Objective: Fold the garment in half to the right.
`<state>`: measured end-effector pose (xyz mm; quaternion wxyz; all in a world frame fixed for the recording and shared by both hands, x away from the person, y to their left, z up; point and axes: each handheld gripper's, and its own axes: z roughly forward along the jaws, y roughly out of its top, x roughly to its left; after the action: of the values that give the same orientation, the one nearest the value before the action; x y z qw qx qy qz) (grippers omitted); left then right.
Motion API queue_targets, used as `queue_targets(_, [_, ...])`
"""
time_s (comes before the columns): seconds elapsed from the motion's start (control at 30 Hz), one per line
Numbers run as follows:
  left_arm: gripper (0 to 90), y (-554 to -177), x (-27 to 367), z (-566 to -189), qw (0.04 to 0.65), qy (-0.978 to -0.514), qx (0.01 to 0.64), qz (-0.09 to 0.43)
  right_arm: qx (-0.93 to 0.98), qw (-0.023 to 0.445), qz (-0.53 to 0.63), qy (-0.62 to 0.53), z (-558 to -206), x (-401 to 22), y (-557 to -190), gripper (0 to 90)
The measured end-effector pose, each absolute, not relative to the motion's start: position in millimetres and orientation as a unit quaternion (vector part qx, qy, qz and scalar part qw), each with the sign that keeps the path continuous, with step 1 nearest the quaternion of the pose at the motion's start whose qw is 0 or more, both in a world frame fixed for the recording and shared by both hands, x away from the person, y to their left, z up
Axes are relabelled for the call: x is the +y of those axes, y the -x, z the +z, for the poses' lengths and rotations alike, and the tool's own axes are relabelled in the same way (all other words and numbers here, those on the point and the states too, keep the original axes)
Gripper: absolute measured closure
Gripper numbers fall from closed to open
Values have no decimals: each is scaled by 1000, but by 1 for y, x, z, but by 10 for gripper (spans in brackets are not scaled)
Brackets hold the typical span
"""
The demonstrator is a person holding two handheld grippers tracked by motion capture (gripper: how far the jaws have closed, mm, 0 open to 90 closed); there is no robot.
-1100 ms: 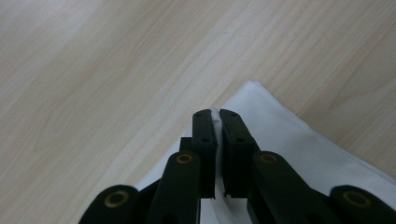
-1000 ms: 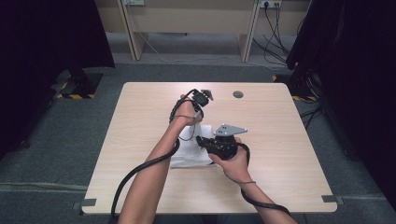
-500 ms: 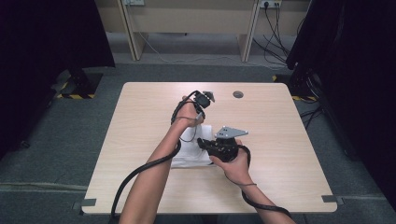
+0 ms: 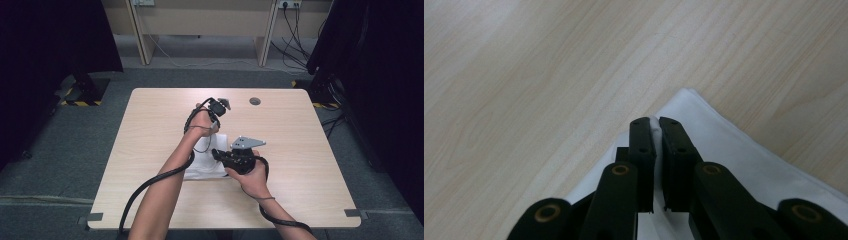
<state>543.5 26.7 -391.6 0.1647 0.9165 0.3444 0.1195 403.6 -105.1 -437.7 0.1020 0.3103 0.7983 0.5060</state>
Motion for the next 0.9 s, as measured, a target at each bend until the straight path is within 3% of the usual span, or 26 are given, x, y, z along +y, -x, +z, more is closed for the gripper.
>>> queue_targets(0.9, [841,-543,19,-397,167,-918,340,119,801,97,499,-315,-446,-110,-402,835])
